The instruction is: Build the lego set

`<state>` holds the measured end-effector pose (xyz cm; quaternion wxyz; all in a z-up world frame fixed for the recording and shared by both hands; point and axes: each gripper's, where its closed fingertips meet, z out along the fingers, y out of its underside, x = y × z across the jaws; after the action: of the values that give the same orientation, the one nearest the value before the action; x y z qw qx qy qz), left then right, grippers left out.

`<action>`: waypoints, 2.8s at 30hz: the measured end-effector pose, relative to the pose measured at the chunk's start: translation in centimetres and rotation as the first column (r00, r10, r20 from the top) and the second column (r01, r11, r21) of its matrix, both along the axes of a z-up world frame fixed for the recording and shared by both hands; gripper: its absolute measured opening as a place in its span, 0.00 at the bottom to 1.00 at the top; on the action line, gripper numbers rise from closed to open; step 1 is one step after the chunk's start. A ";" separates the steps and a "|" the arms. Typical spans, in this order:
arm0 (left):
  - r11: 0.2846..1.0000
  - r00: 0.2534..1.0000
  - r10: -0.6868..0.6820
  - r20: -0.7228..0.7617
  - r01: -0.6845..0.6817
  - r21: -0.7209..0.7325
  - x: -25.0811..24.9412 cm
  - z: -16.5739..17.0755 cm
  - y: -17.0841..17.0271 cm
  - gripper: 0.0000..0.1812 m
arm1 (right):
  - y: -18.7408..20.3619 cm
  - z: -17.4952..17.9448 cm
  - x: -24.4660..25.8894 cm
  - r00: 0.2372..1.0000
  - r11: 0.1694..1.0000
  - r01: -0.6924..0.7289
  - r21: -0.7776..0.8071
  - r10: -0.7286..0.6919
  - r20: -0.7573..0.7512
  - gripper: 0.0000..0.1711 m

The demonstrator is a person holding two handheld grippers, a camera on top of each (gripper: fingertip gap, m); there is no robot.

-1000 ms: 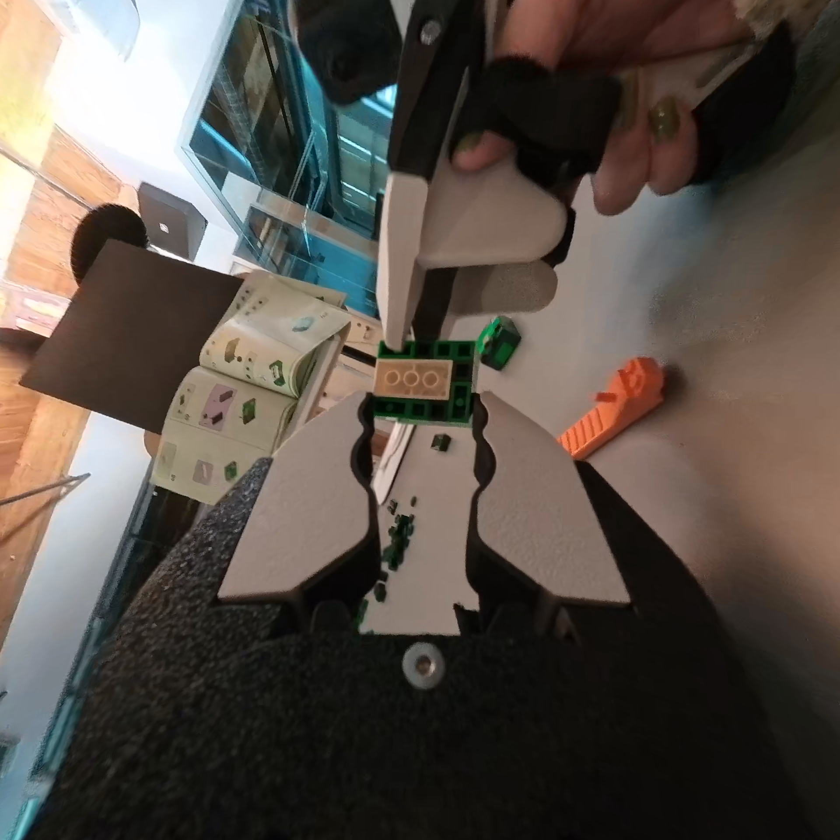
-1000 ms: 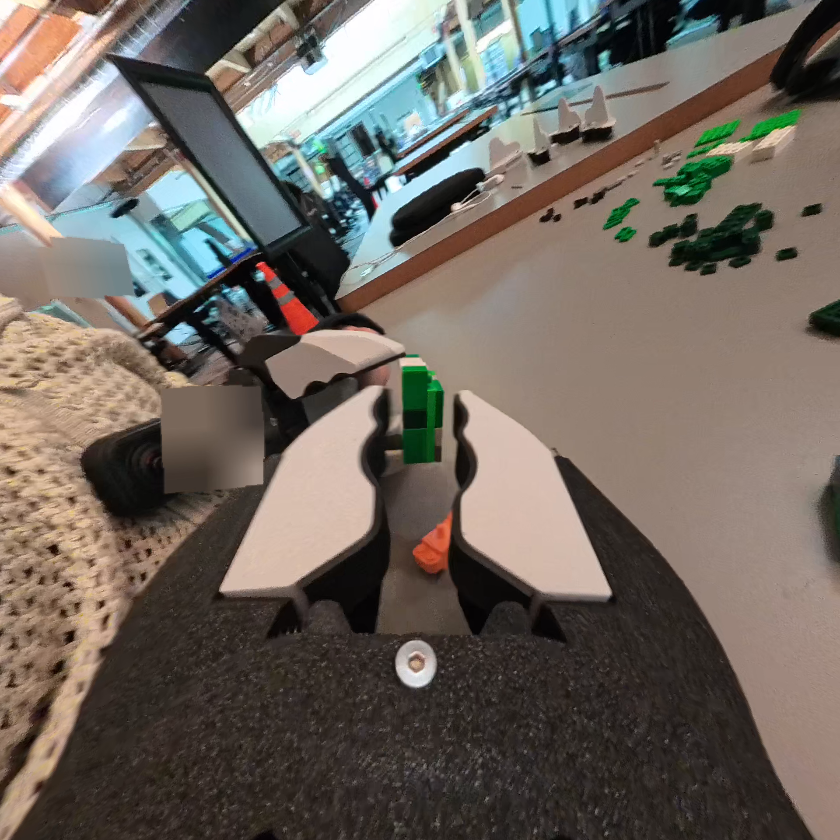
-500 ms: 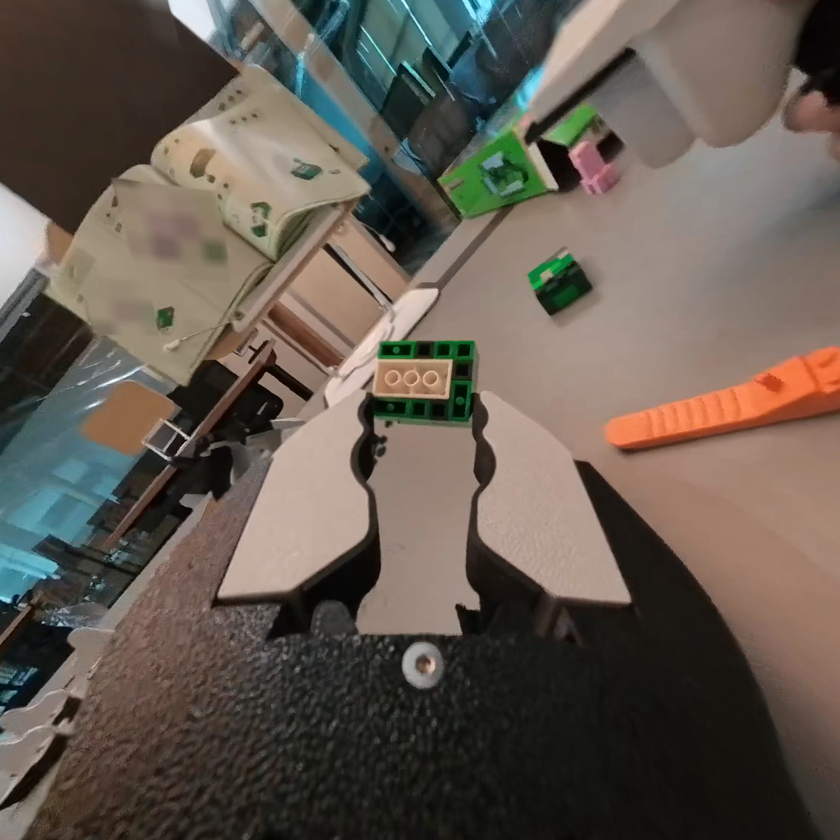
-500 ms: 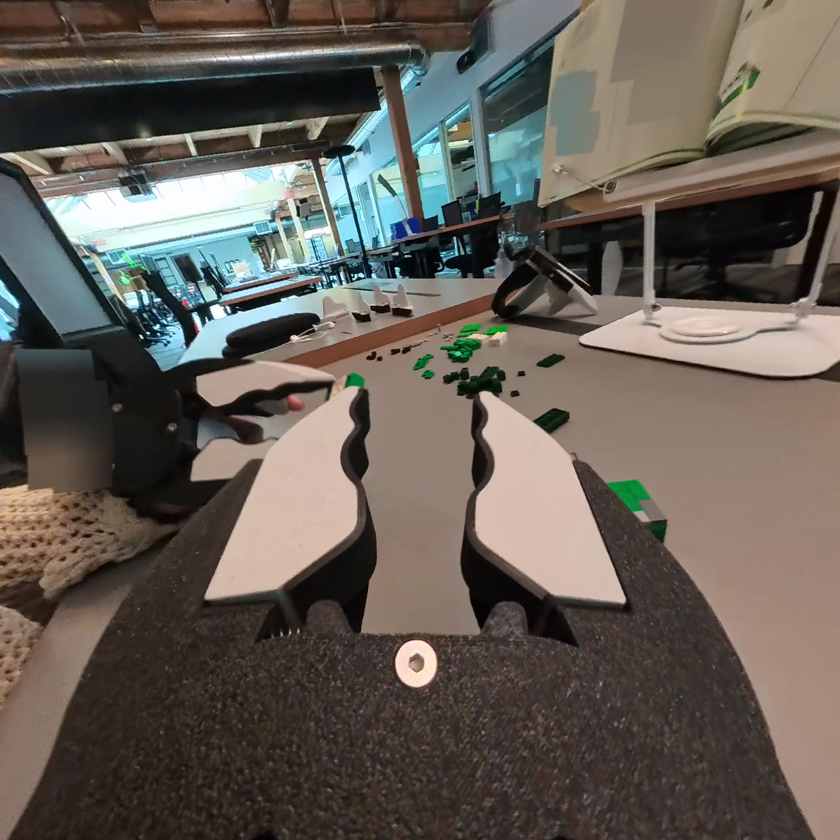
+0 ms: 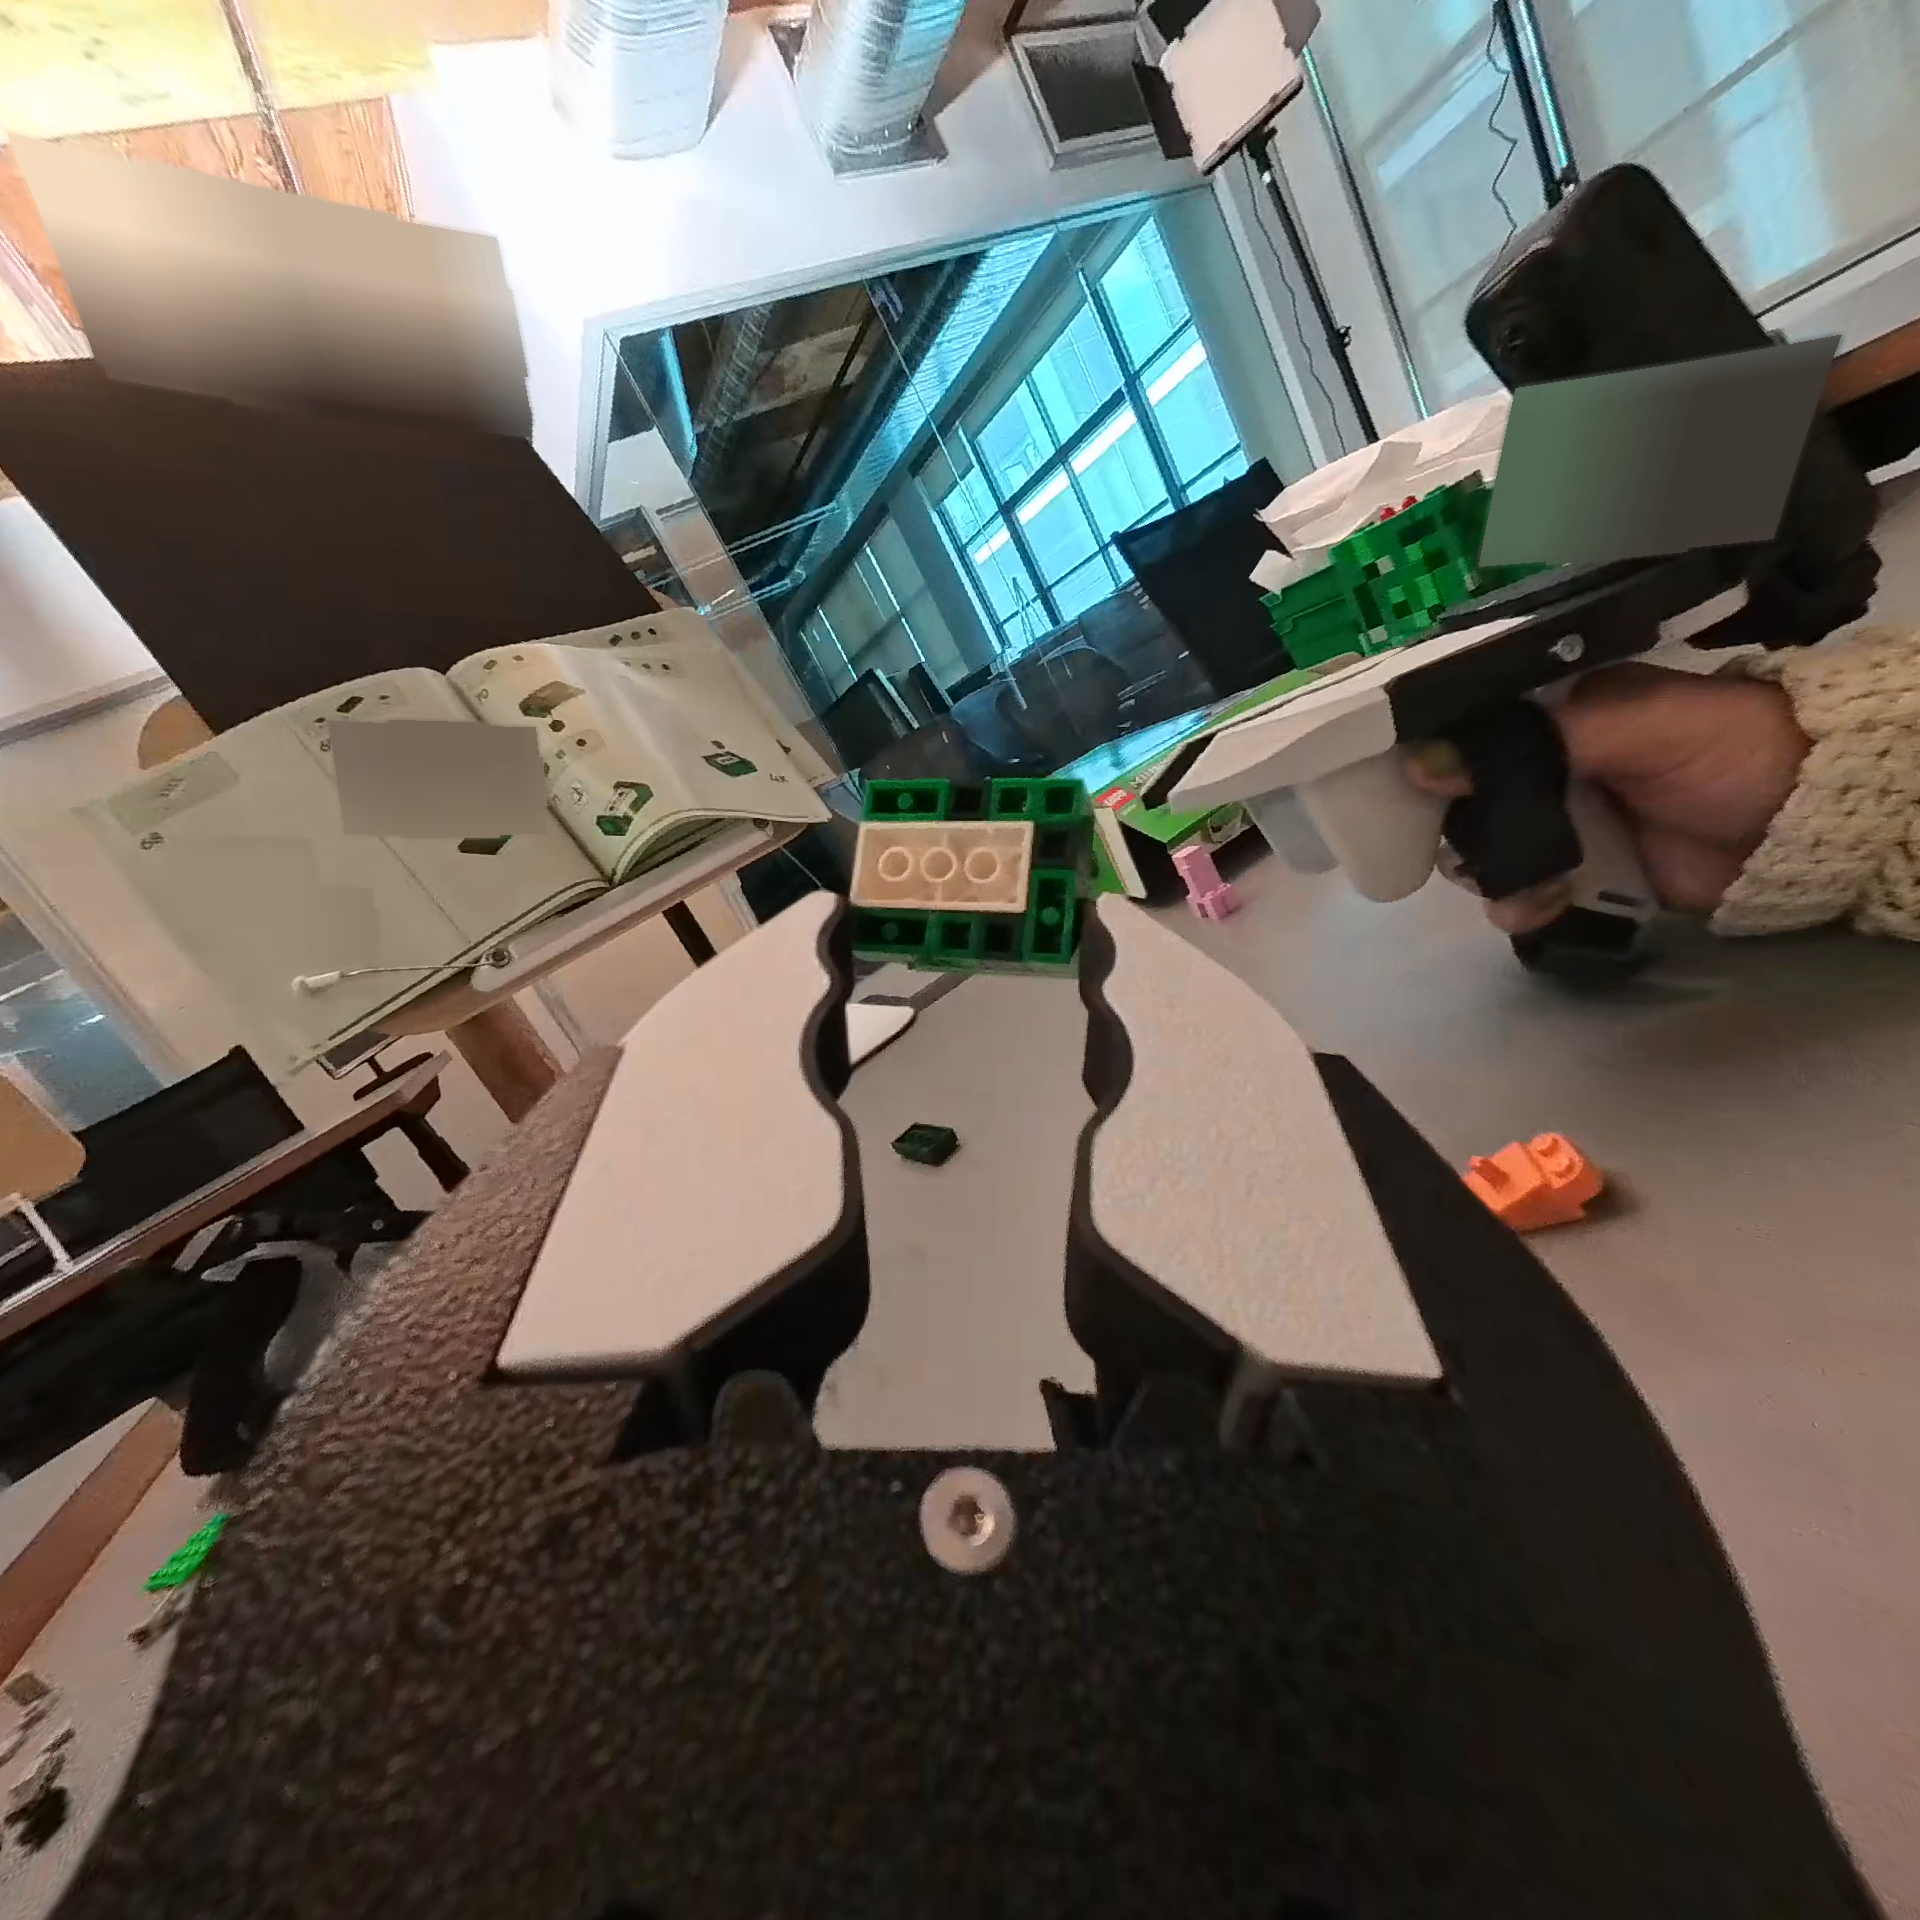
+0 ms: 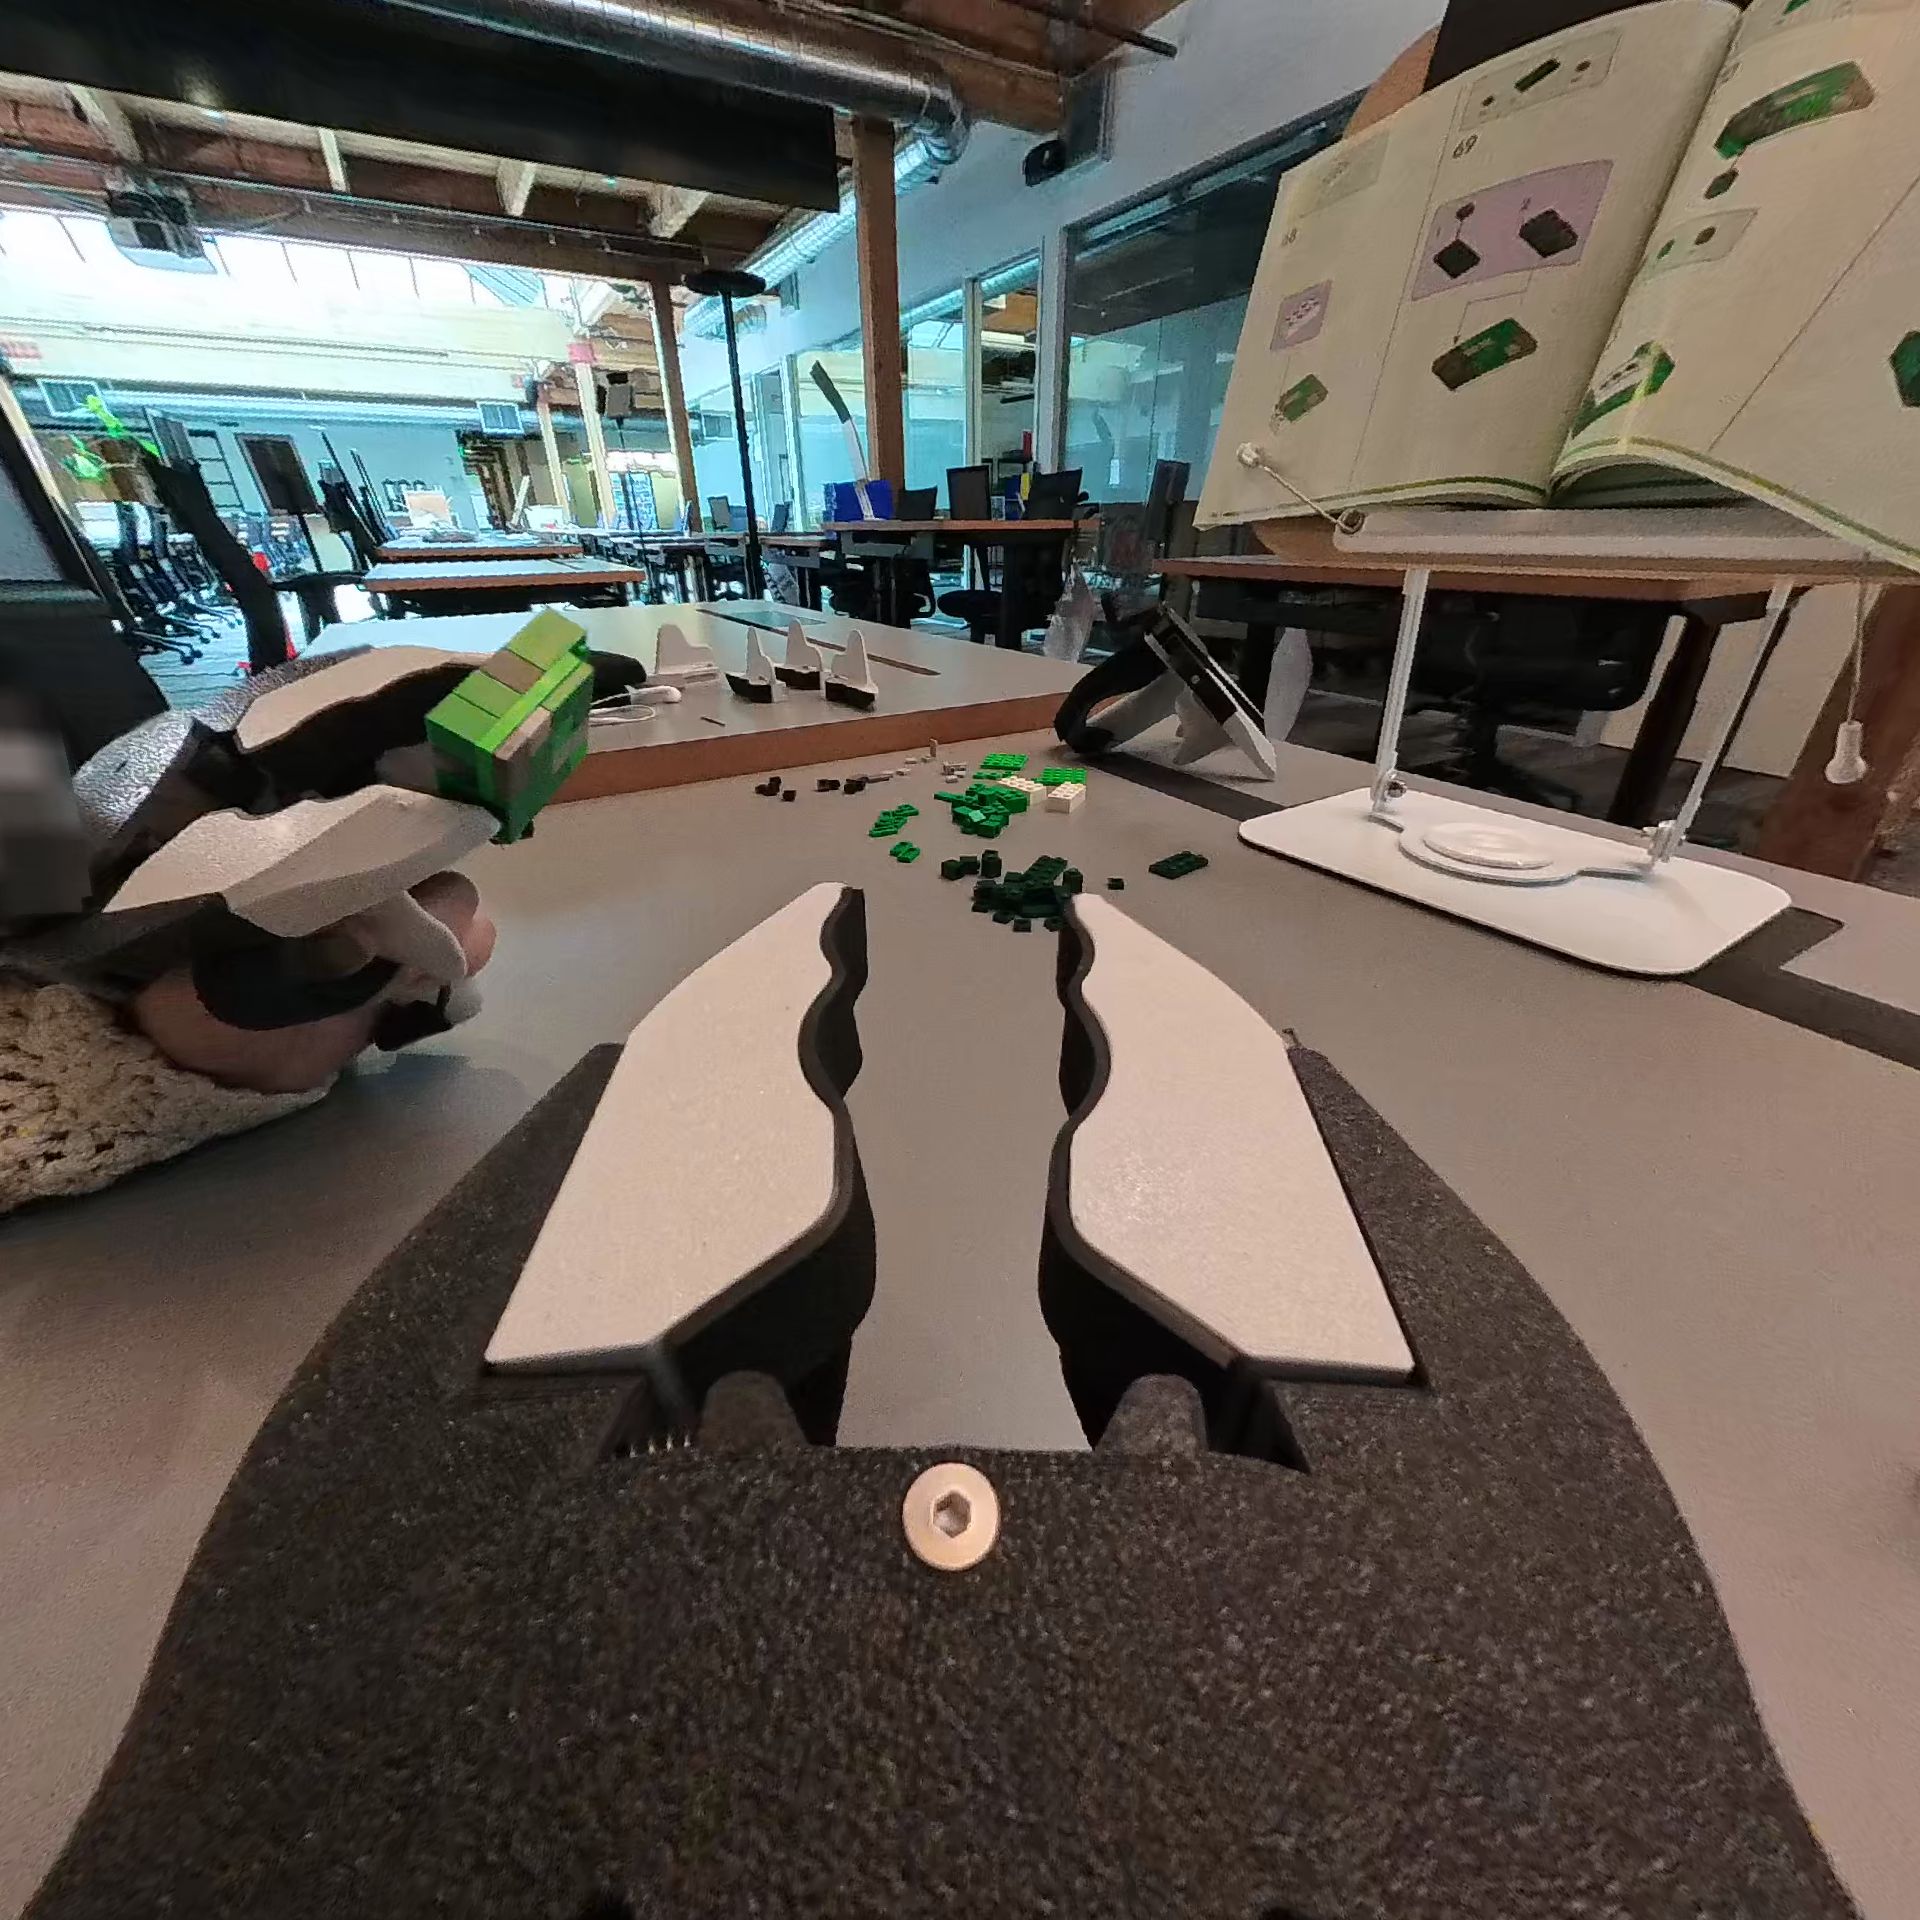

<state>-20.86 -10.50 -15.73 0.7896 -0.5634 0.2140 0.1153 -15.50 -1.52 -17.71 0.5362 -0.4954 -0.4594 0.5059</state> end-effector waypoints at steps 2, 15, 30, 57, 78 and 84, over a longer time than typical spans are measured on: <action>1.000 1.000 0.010 0.003 -0.010 -0.007 -0.2 -0.1 0.1 0.23 | 0.1 0.0 0.0 1.000 1.000 0.000 -0.009 0.000 -0.003 0.20; 0.979 0.984 0.176 -0.009 -0.176 -0.100 -2.6 -1.4 1.3 0.23 | 0.2 -0.2 -0.2 1.000 1.000 0.020 -0.003 -0.020 0.012 0.17; 0.970 0.976 0.219 -0.024 -0.220 -0.106 -3.3 -1.7 1.4 0.23 | 0.2 -0.4 -0.6 0.998 0.998 0.046 0.045 -0.048 0.039 0.15; 0.964 0.973 0.230 -0.002 -0.228 -0.135 -3.7 -2.1 1.6 0.23 | 0.4 -0.4 -0.5 0.999 0.999 0.044 0.025 -0.045 0.029 0.14; 0.961 0.971 0.237 -0.029 -0.239 -0.141 -3.5 -2.3 1.8 0.23 | 0.4 -0.4 -0.4 0.999 0.999 0.043 0.021 -0.044 0.030 0.13; 0.959 0.968 0.248 -0.029 -0.249 -0.138 -3.6 -2.3 1.8 0.23 | 1.3 -0.1 0.1 0.992 0.991 0.123 0.056 -0.124 0.010 0.14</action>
<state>-24.47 -8.75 -18.00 0.7260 -0.6395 0.1535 0.2012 -15.43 -0.17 -17.76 0.5771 -0.5110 -0.4453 0.4556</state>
